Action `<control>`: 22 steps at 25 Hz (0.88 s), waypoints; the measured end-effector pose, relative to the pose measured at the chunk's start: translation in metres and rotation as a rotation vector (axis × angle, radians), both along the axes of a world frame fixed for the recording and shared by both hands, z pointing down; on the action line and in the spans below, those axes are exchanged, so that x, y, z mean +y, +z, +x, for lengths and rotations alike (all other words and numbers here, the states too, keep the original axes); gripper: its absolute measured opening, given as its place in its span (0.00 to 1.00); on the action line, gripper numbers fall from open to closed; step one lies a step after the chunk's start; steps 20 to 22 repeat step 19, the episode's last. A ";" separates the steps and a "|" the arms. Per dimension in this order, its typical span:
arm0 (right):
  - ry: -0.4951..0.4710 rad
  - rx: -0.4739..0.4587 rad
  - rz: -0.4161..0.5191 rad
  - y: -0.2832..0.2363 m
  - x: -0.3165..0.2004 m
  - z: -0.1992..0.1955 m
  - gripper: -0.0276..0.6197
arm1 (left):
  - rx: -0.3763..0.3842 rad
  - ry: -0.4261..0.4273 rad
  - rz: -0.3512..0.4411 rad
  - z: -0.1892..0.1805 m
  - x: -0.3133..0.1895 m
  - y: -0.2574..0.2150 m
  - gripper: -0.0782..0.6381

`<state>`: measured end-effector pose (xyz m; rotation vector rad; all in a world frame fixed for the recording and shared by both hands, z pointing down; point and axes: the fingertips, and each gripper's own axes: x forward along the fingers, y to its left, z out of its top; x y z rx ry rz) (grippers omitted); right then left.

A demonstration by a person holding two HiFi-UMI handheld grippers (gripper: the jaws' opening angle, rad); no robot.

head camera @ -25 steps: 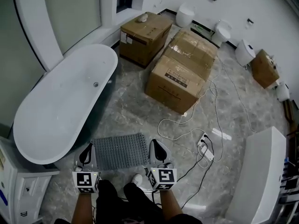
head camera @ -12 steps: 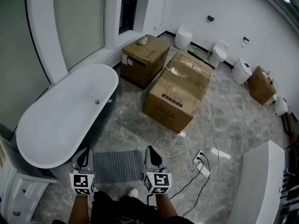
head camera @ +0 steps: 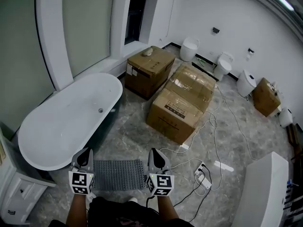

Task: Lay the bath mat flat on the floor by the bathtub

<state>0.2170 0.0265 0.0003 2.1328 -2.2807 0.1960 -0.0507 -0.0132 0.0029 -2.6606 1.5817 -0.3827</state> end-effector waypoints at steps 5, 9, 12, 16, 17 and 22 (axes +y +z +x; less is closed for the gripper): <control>-0.009 0.007 0.000 0.000 0.002 0.001 0.08 | 0.009 0.000 -0.003 0.000 0.001 0.000 0.11; -0.011 0.016 0.001 -0.002 0.001 0.005 0.08 | 0.003 0.014 -0.004 0.005 0.002 0.000 0.11; -0.010 0.027 0.004 -0.004 0.003 0.008 0.08 | 0.010 0.014 -0.003 0.007 0.002 0.000 0.11; -0.009 0.035 0.002 -0.003 0.004 0.012 0.08 | 0.004 0.020 -0.002 0.012 0.000 0.000 0.11; -0.008 0.035 0.001 -0.003 0.004 0.014 0.08 | 0.002 0.023 -0.001 0.013 0.000 0.001 0.11; -0.005 0.034 -0.001 -0.002 0.004 0.016 0.08 | -0.002 0.030 0.001 0.016 -0.001 0.000 0.11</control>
